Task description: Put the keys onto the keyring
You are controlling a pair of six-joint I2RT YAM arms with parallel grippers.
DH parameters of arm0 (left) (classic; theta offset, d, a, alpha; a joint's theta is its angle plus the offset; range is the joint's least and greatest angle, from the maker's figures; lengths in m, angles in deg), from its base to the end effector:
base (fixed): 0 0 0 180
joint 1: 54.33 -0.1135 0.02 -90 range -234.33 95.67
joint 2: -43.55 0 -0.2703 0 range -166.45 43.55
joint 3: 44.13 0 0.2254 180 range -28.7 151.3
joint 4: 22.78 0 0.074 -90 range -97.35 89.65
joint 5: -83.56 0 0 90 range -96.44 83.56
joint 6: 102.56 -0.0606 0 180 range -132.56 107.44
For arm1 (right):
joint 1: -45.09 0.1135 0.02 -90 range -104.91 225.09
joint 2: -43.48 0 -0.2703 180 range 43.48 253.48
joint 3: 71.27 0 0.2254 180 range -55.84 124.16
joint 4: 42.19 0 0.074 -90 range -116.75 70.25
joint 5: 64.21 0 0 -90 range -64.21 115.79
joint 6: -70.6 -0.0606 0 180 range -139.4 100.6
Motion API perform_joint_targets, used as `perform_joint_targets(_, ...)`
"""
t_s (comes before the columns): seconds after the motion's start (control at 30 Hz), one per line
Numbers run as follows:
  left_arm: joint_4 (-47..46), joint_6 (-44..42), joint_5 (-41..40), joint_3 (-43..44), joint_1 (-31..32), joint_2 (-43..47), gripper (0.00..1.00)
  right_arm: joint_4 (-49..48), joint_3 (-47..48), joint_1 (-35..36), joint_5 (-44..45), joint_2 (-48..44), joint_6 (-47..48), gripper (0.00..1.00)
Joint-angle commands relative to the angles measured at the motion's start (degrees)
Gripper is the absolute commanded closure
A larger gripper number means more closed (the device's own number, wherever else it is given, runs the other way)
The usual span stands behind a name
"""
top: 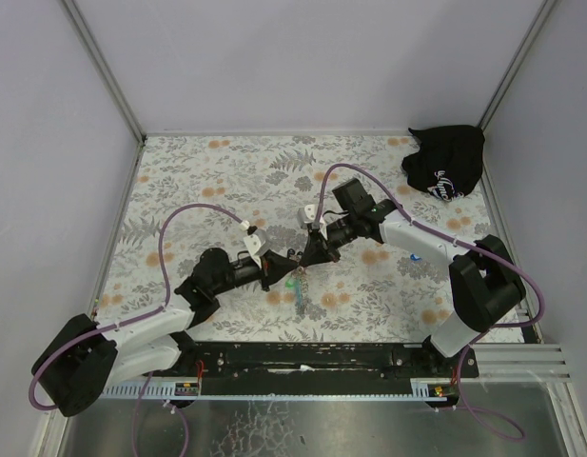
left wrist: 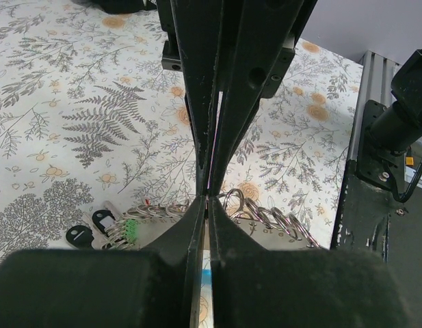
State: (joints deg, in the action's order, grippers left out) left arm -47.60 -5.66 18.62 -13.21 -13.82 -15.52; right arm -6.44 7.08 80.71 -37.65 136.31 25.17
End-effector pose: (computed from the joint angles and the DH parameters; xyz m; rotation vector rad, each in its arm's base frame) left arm 0.1418 -0.1549 0.2315 0.8233 1.5070 -0.9795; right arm 0.2255 0.2283 0.2494 -1.7078 1.3011 1.2320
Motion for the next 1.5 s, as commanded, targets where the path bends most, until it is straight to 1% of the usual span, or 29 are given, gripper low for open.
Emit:
perform_joint_targets(0.0,-6.01,0.73,0.3,-0.43,0.46,1.87,1.0,0.43,2.78,0.94,1.14,-2.73,0.66,1.0)
perform_joint_targets(0.07,-5.94,1.11,-0.34,-1.02,0.45,2.53,0.94,0.53,2.65,1.46,3.23,-4.19,0.41,1.0)
perform_joint_targets(0.1,-6.03,1.49,-1.08,-1.45,0.46,3.19,0.88,0.58,2.55,1.93,5.36,-4.92,0.27,1.0)
perform_joint_targets(0.2,-7.34,3.51,-6.08,-4.18,0.45,6.23,0.77,0.06,1.95,3.13,9.55,-7.21,-0.24,1.0)
perform_joint_targets(0.3,-5.37,4.56,-10.02,-4.98,0.49,8.9,0.7,-2.64,0.19,4.03,12.67,-9.56,-1.86,1.0)
perform_joint_targets(0.37,-3.96,4.81,-10.03,-4.71,0.45,9.25,0.65,-4.22,-0.77,4.34,13.75,-10.62,-2.56,1.0)
perform_joint_targets(0.47,-4.09,5.71,-9.7,-4.5,0.45,8.87,0.6,-6.05,-1.69,4.97,15.53,-11.75,-3.32,1.0)
perform_joint_targets(0.57,-5.79,6.72,-9.36,-5.11,0.46,9.0,0.58,-6.24,-2.07,5.63,17.34,-12.35,-3.25,1.0)
perform_joint_targets(0.67,-6.04,7.38,-13.05,-5.62,0.47,9.28,0.57,-7.67,-3.09,6.0,18.18,-13.39,-3.71,1.0)
perform_joint_targets(0.8,-6.04,8.22,-12.95,-4.8,0.44,8.15,0.57,-9.3,-3.94,6.17,18.81,-14.17,-4.29,1.0)
perform_joint_targets(0.97,-3.41,9.03,-14.38,-3.21,0.46,5.41,0.56,-10.54,-4.62,6.26,19.32,-14.51,-4.69,1.0)
perform_joint_targets(1.07,-3.02,9.84,-13.91,-2.86,0.49,2.74,0.56,-11.18,-4.97,6.3,19.77,-14.61,-4.88,1.0)
perform_joint_targets(1.2,-4.81,11.76,-13.42,-3.47,0.51,0.74,0.56,-12.21,-5.52,6.39,20.26,-14.54,-5.19,1.0)
perform_joint_targets(1.33,-5.42,12.71,-12.14,-2.94,1.01,0.58,0.57,-13.45,-6.18,6.4,20.91,-14.37,-5.71,1.0)
perform_joint_targets(1.47,-6.28,13.28,-12.66,-1.93,1.43,0.17,0.56,-14.49,-6.88,6.48,21.09,-14.19,-6.2,1.0)
